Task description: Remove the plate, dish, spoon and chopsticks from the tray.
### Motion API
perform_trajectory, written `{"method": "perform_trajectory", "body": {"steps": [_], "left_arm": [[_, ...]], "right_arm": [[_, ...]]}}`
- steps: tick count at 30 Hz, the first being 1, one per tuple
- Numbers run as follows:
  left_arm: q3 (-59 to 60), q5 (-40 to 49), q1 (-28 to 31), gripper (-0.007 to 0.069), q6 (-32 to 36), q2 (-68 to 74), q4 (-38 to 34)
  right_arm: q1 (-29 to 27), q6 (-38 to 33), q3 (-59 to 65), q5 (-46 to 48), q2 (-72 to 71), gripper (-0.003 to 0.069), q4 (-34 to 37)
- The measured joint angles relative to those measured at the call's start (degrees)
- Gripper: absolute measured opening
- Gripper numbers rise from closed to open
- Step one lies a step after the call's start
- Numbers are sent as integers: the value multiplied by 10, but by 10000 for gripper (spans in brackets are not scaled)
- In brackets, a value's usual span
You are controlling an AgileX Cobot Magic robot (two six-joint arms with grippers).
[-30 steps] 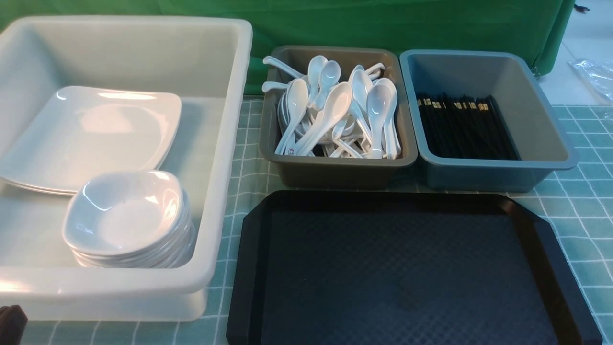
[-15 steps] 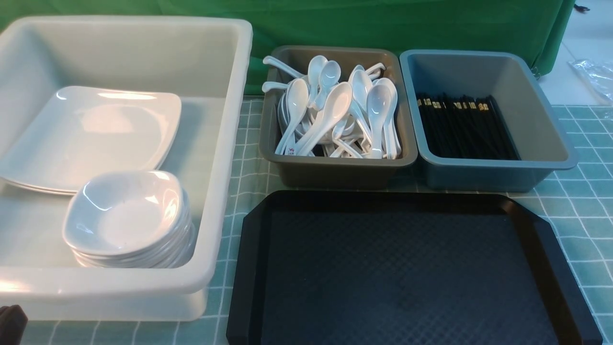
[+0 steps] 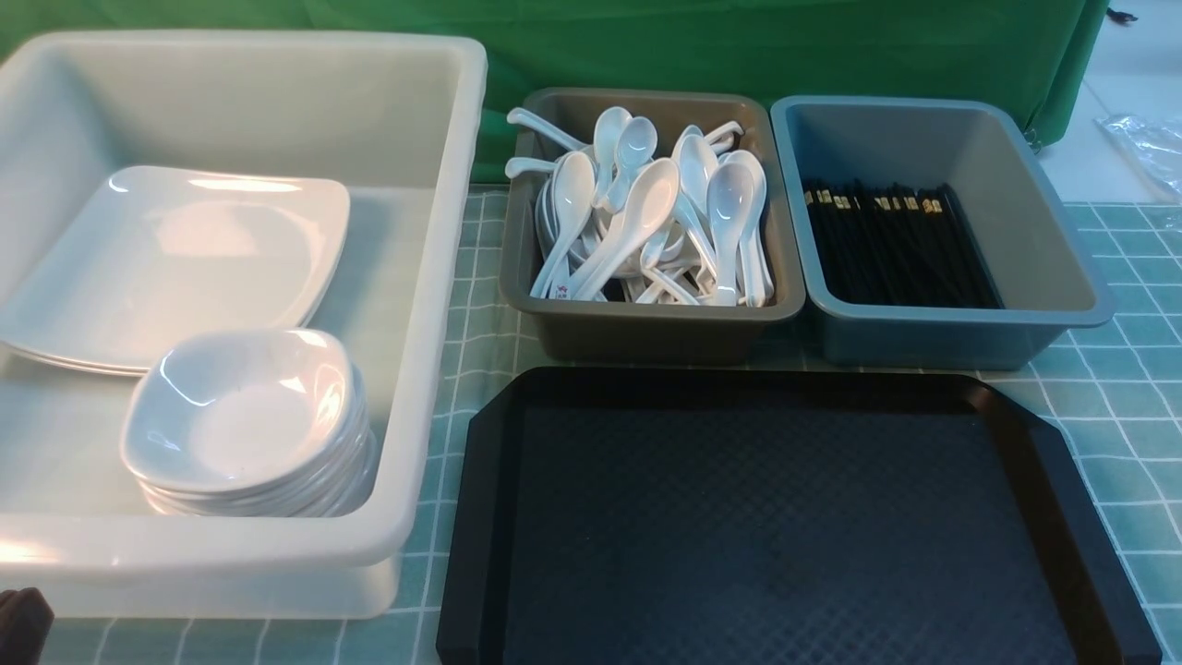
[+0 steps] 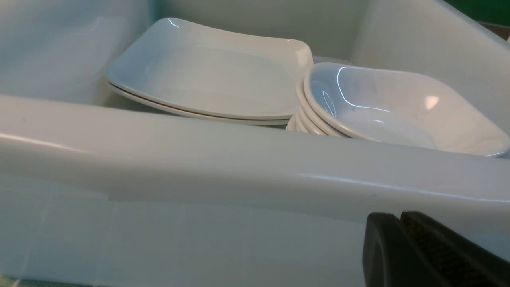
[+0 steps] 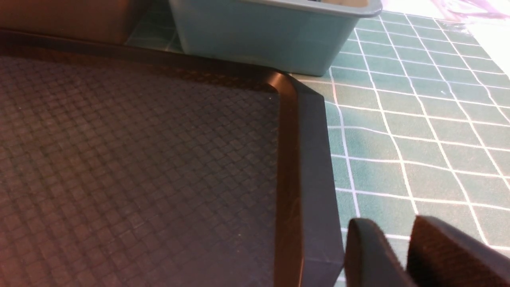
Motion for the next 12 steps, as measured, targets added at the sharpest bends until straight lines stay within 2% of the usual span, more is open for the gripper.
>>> {"method": "perform_trajectory", "body": {"steps": [12], "left_arm": [[0,0,0,17,0,0,0]], "right_arm": [[0,0,0,0,0,230,0]]}}
